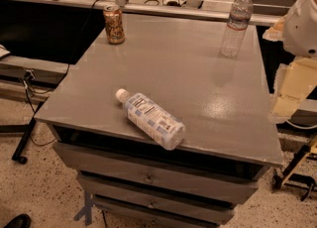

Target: Move water bottle near blue plastic bottle

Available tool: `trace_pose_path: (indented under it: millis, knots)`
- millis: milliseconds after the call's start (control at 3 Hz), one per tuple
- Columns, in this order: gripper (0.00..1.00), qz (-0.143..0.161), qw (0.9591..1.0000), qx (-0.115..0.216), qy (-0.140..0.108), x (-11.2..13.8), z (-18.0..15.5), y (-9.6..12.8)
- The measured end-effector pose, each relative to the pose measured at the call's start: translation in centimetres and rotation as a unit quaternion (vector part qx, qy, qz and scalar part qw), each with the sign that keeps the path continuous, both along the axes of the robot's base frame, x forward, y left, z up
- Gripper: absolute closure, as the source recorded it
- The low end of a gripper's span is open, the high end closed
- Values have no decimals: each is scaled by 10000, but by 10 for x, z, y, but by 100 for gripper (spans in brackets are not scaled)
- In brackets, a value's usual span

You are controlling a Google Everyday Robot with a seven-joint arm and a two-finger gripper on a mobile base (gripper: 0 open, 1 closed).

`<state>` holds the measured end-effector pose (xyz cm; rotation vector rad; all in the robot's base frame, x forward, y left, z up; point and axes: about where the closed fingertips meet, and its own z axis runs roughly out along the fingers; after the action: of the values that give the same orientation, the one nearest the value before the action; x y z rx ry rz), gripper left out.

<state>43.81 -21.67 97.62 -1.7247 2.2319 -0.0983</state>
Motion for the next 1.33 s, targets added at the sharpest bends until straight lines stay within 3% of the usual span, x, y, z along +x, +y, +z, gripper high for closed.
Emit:
trace_pose_path:
  millis: [333, 667, 1000, 1333]
  knots:
    - [0, 0, 10000, 0, -1, 0, 0, 0]
    - [0, -140, 9996, 46, -241, 25, -4, -11]
    - [0, -406, 9966, 197, -688, 78, -12, -35]
    - [0, -790, 9896, 375, -1146, 126, -17, -58]
